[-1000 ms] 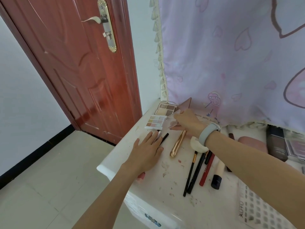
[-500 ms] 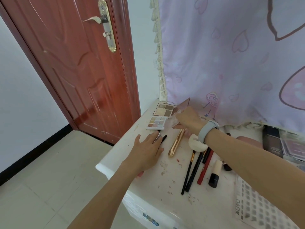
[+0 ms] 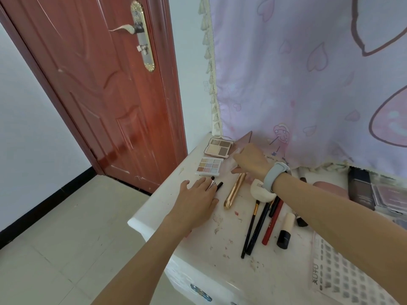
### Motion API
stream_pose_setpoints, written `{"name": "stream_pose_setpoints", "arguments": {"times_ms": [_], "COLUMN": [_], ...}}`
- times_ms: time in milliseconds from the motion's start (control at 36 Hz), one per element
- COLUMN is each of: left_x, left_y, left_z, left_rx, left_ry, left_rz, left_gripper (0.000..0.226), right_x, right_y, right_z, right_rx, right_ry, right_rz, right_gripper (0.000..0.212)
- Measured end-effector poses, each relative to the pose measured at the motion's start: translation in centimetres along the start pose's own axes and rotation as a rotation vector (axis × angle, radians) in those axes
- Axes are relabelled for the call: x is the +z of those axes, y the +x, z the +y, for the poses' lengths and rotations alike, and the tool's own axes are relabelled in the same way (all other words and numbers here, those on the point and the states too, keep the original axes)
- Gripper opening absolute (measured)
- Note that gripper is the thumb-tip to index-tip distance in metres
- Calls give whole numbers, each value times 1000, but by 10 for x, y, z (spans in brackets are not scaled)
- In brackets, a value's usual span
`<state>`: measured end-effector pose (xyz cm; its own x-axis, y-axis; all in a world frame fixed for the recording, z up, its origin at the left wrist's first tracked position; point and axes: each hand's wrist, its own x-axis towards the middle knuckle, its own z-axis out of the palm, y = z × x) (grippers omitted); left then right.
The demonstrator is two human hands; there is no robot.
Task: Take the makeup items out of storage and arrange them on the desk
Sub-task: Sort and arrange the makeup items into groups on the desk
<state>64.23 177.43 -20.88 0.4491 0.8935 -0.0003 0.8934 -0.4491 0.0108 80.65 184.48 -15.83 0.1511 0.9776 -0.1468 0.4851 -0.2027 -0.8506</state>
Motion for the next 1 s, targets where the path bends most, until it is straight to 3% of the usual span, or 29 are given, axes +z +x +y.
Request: {"name": "stream_pose_setpoints", "arguments": {"times_ms": [167, 278, 417, 528, 667, 722, 806, 917, 1000], "left_x": [1, -1, -4, -3, 6, 9, 9, 3, -4], "left_y": [-2, -4, -10, -19, -32, -36, -43, -49, -52], "left_z": [0, 3, 11, 18, 24, 25, 25, 23, 19], "left_rx": [-31, -52, -69, -103, -174, -196, -234, -294, -291], "left_ry": [-33, -85, -150, -209, -228, -236, -292, -376, -502], "left_rz": [26, 48, 118, 213, 280, 293, 374, 489, 552], "left_gripper": [46, 46, 44, 42, 38, 37, 31, 26, 29], "right_x": [-6, -11, -25, -30, -19, -13, -5, -6, -16], "right_y": [-2, -4, -12, -29, -44, -47, -48, -51, -57], "right_z": [8, 16, 24, 35, 57, 63, 64, 57, 48], "right_rx": [6, -54, -171, -413, -816, -967, -1050, -1214, -1362], "right_ry": [-29, -78, -190, -337, -833, -1043, -1219, -1298, -1088], "right_rz": [-20, -17, 66, 123, -187, -240, -251, -215, -46], "right_gripper": [30, 18, 36, 26, 40, 48, 45, 27, 13]}}
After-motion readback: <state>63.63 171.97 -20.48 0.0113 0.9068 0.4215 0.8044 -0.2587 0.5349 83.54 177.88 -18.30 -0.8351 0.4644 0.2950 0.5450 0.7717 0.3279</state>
